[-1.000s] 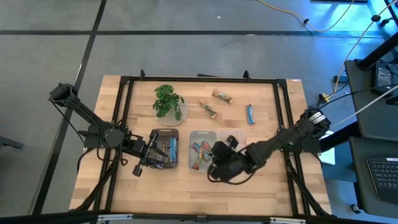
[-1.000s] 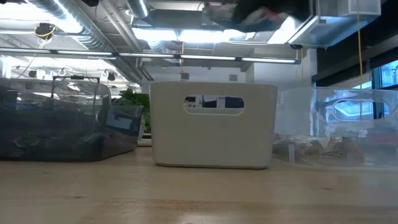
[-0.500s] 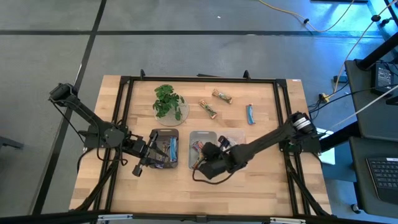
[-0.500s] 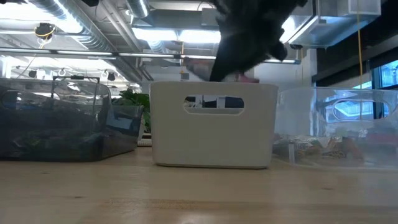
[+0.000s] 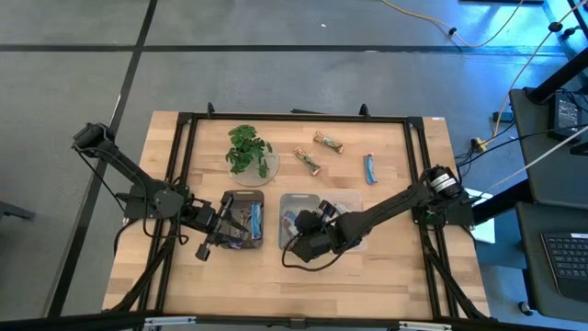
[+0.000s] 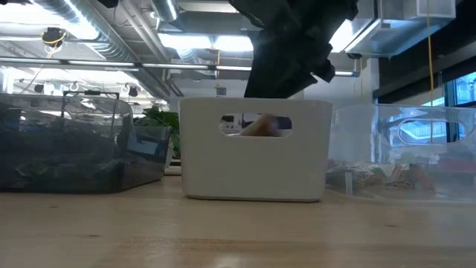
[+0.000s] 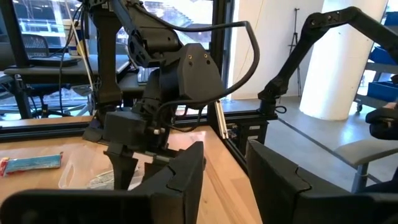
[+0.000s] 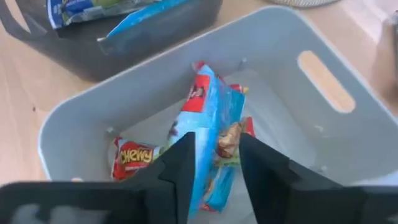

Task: Pick and place Granola Bars by type
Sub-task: Put the orange granola bar into the transparent bin

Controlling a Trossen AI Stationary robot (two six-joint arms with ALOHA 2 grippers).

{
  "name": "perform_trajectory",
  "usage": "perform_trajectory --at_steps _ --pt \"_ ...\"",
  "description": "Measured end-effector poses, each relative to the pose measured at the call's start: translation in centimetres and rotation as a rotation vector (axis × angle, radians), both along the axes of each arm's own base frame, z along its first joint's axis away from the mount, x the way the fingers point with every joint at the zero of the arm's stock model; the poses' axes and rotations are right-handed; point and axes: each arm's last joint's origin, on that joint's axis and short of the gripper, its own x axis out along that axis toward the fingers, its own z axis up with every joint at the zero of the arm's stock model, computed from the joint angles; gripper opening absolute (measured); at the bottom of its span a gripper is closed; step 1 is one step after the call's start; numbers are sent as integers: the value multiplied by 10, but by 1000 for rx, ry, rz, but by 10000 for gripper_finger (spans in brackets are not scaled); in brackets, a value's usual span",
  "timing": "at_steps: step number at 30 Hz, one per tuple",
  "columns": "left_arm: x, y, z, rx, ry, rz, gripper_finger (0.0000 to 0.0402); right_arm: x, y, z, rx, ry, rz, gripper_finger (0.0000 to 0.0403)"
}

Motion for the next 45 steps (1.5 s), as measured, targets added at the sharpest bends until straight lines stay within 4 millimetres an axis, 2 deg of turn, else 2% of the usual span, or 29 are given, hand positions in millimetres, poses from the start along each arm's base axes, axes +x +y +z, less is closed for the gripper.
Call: perform_trajectory --at_steps 4,8,13,16,20,23,28,33,39,45 --pt "0 0 0 0 0 0 118 -4 -1 4 -22 31 30 164" --pt "0 0 0 1 -1 -1 116 -21 -4 24 -38 113 77 178" --pt "0 0 0 2 -1 -1 115 -60 -4 59 -71 171 66 179" --pt "0 0 0 3 0 -2 117 -86 -8 75 -110 179 -5 179" --pt "0 0 0 2 0 -3 118 -119 -18 85 -140 163 -114 179" --pt "0 0 0 3 0 -3 115 -138 -31 82 -138 143 -149 179" --pt "0 0 0 2 0 -4 115 -164 -63 70 -165 131 -207 179" --pt "0 0 0 -21 7 -2 113 -181 -87 62 -198 51 -245 179" --pt "0 2 0 -24 9 72 109 -187 -94 49 -154 1 -210 179" --pt "4 12 0 -54 11 280 106 -187 -93 28 -97 -11 -184 179"
